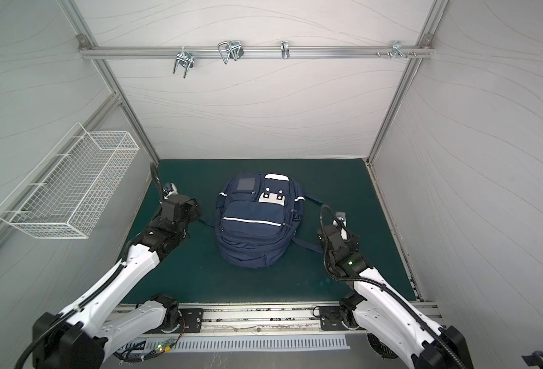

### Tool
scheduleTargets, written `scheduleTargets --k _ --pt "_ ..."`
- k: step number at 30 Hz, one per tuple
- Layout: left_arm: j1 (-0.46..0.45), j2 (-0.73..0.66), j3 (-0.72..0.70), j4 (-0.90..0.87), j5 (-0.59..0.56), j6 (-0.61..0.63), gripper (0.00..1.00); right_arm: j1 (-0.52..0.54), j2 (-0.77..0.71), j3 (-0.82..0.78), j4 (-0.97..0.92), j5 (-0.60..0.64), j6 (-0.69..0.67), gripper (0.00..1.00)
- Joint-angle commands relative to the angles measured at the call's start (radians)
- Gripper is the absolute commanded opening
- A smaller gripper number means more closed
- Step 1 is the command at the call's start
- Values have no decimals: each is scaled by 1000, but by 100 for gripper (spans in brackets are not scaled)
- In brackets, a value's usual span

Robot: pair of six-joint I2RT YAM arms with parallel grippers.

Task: Pack books, pencil case, and school supplies into a backpack
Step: Reset both arms

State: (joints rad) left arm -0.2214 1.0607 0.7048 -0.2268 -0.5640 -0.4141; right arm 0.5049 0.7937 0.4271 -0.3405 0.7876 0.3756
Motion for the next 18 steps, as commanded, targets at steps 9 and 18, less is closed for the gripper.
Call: scheduleTargets --k 9,18 --pt "210 201 -330 767 189 227 90 -315 181 -156 667 -268 -287 99" --pt "292 500 -344 1229 502 340 99 -470 678 20 1021 -678 -266 99"
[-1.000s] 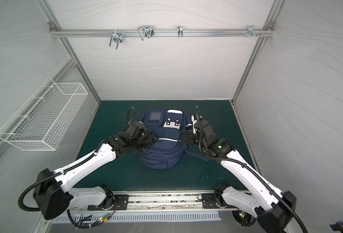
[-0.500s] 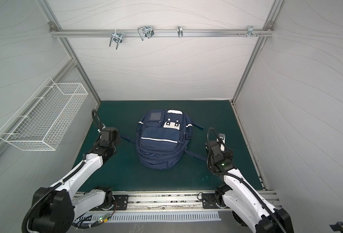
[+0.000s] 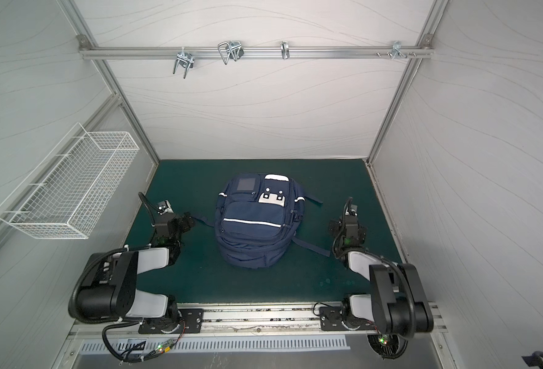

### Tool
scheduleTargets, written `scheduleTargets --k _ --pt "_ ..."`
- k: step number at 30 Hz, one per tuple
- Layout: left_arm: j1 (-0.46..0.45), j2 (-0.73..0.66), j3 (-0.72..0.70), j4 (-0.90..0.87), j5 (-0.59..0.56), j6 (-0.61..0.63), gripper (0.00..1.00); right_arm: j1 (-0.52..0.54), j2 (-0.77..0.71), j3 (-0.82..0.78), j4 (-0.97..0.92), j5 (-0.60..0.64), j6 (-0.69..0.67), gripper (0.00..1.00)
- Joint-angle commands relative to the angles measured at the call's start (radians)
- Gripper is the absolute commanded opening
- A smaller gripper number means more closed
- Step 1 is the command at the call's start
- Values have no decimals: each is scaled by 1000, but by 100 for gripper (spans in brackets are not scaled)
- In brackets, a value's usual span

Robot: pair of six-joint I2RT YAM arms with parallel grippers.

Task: Pack books, pencil case, and school supplies into a backpack
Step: Reset both arms

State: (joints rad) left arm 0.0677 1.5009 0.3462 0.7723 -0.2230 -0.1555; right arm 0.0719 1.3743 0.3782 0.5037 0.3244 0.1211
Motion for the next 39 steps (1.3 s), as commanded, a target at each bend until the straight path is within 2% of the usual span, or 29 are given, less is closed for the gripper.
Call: scheduleTargets --k 1,2,3,6,8,10,13,19,23,34,39 --pt "3 29 67 58 169 72 99 -32 179 53 310 -273 -43 99" --pt "2 34 79 18 160 70 99 -6 219 61 338 -333 -113 99" --pt "1 61 56 116 161 75 99 22 207 86 268 -310 -132 99" --pt "-9 44 85 29 141 74 99 -20 209 63 317 -352 -95 99" --pt "-36 64 76 90 87 94 99 -17 199 66 290 -350 -99 99" --pt "-72 52 89 36 -9 106 99 -14 194 61 295 -350 -103 99" --pt "-81 55 71 86 -30 114 99 7 196 77 268 -321 -122 99" --pt "-92 56 65 97 -43 122 99 13 196 76 267 -312 -124 99" --pt "-68 55 81 61 14 110 99 13 197 77 266 -312 -124 99" --pt "-66 58 83 58 16 110 99 11 235 117 232 -316 -121 99" --pt "-66 53 79 63 19 110 99 12 194 76 265 -321 -127 99"
